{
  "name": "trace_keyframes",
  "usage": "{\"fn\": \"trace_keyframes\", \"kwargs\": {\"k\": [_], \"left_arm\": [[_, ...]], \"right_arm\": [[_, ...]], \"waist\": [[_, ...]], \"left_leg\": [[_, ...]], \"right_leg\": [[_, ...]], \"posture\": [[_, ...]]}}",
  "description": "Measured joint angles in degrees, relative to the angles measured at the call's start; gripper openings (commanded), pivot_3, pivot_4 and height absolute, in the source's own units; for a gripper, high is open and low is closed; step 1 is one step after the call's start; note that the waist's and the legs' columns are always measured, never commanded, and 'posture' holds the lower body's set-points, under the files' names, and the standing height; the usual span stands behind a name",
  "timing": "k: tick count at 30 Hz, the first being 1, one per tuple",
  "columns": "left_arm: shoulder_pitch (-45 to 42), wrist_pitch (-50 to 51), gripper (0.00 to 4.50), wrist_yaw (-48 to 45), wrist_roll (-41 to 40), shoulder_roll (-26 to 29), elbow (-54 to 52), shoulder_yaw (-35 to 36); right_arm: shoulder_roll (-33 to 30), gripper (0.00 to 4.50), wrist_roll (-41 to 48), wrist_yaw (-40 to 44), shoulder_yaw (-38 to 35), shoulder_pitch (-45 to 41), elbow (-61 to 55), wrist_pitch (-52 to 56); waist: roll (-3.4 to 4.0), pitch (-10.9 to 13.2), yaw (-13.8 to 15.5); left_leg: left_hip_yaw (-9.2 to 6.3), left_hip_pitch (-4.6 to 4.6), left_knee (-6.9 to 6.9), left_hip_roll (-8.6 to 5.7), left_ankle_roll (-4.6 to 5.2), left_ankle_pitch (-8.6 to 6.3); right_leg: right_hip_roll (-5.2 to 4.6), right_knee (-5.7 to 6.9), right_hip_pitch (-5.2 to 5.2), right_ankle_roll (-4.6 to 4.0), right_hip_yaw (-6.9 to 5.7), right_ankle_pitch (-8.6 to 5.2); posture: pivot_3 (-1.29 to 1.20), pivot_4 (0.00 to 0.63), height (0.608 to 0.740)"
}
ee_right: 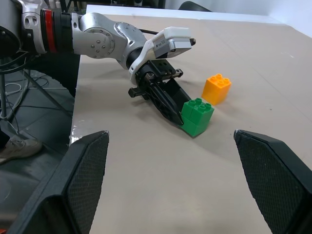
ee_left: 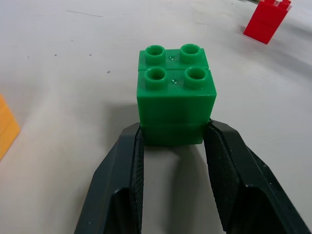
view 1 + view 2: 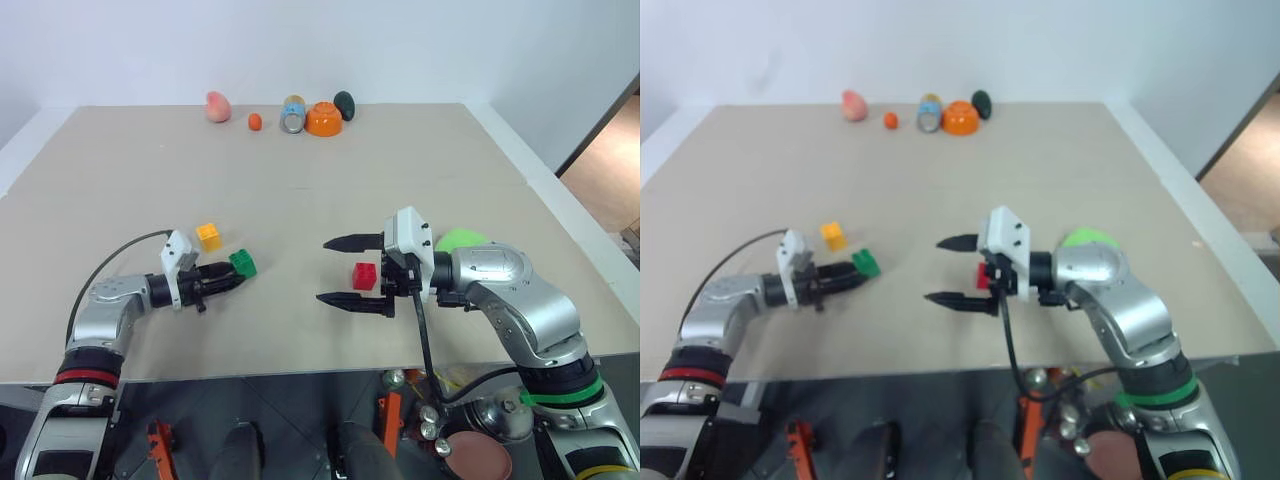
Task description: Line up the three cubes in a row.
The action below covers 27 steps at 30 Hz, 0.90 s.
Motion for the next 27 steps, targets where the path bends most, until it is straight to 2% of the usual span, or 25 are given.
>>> {"fn": "trace_keyframes", "kwargs": {"k": [10, 16, 21, 27], "left_arm": [[-0.2, 0.0, 1.24, -2.1, 0.6, 0.0, -1.6, -1.6], [-2.7, 0.3, 1.24, -4.2, 1.2, -1.7, -10.8, -6.1], [-7.3, -1.5, 1.24, -4.5, 4.7, -3.9, -12.4, -11.4], [-13.6, -4.1, 1.24, -6.9, 7.2, -6.9, -7.8, -15.0]], "right_arm": [[0.4, 4.26, -1.0, 0.0, 0.0, -0.2, 0.7, -1.2], [-0.3, 4.26, -0.7, 0.1, -0.1, -0.2, 0.7, -1.1], [-5.6, 4.26, 3.9, 1.0, -6.2, 3.9, -3.9, 1.4], [-12.3, 4.26, 6.9, 1.2, -13.8, 14.6, -8.5, 3.7]], "waist": [[0.00, 0.0, 0.0], [0.00, 0.0, 0.1], [0.00, 0.0, 0.0], [0.00, 0.0, -0.1]], "left_leg": [[0.00, -0.04, 0.02, 0.01, 0.00, 0.00], [-0.02, -0.15, 0.13, -0.01, 0.00, 0.00], [0.02, -0.14, 0.18, -0.04, 0.01, 0.00], [0.03, -0.10, 0.20, -0.04, 0.02, 0.00]], "right_leg": [[0.01, 0.00, -0.03, 0.03, 0.01, 0.03], [0.01, 0.00, -0.04, 0.09, 0.03, 0.07], [0.03, 0.00, -0.04, 0.15, 0.15, 0.09], [0.07, 0.00, -0.04, 0.15, 0.22, 0.10]], "posture": [[0.00, 0.150, 0.738], [0.00, 0.150, 0.738], [0.00, 0.150, 0.738], [0.00, 0.150, 0.738]]}}
